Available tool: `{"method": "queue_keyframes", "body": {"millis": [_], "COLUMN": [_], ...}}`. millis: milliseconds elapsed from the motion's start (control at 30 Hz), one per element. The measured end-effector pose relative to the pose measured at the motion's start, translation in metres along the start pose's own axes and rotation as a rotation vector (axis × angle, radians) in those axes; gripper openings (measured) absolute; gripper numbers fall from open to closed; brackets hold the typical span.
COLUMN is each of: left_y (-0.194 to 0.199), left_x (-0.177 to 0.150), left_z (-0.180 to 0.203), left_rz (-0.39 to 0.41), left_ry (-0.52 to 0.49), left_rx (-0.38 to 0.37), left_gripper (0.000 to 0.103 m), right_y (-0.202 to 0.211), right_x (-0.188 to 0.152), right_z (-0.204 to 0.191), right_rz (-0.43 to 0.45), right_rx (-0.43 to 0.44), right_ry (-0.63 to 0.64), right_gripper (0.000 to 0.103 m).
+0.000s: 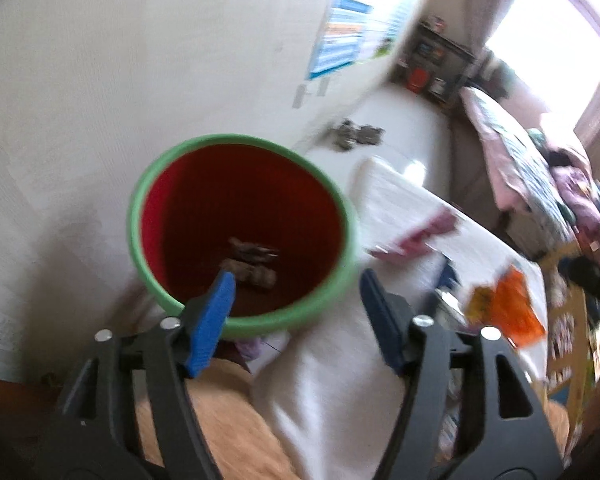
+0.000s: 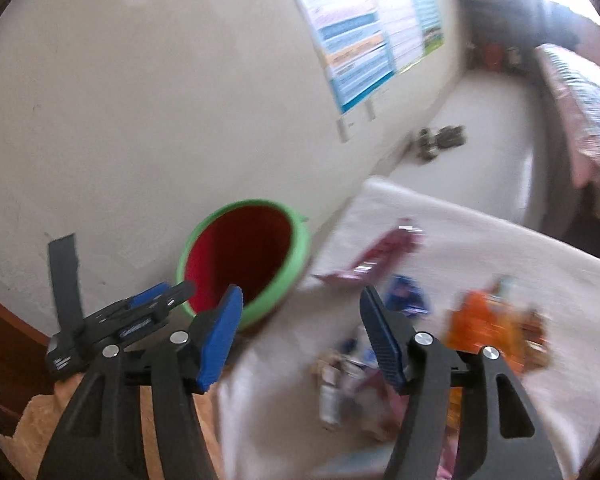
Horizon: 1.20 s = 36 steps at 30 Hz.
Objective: Collect trash
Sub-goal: 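Grasp the brown drink carton with the left gripper while the right grasps the orange bag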
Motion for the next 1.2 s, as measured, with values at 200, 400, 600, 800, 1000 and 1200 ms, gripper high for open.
{"method": "queue_keyframes", "body": {"millis": [200, 400, 600, 800, 1000, 1200], "left_y": [0.012, -0.025, -0.058, -0.087, -0.099, -0.095], "left_x": [-0.039, -0.071, -0.066, -0.069, -0.079, -0.079], "left_z": [0.082, 0.116, 0.112, 0.116, 0.117, 0.118], "left_rz": [-0.048, -0.191, -0.242, -0.327, -0.368, -0.373], "left_ry": [-0.174, -0.147, -0.035, 0.060, 0.061, 0.041], "left_rx": [-0.146, -0.205, -0.183, -0.228, -0.219, -0.253], "left_gripper": [0.074, 0.074, 0.074, 0.074, 0.072, 0.041], "right_y": [0.044, 0.044, 0.055, 0.053, 0.051, 0.044], "right_x": [-0.032, -0.081, -0.083, -0.086, -0.087, -0.091], "right_z": [0.065, 0.128, 0.135, 0.133, 0.134, 0.132], "right_rz": [0.062, -0.014, 0.013, -0.001, -0.006, -0.032], "right_rx": [-0.137, -0.186, -0.165, -0.149, -0.146, -0.143], "right_ry": [-0.080, -0.250, -0.272, -0.277, -0.285, -0.297], "right_gripper": [0.068, 0.068, 0.068, 0.068, 0.068, 0.068]}}
Point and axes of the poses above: each gripper's, at about its wrist camera, not at the fingertips, and y roughly against the way its jaws point, z to its right, x to its top, the point moved 6 cm from there along -y, roughly the way its jaws point, and after that the axes turned 11 degrees about -y, right-handed, at the moved point
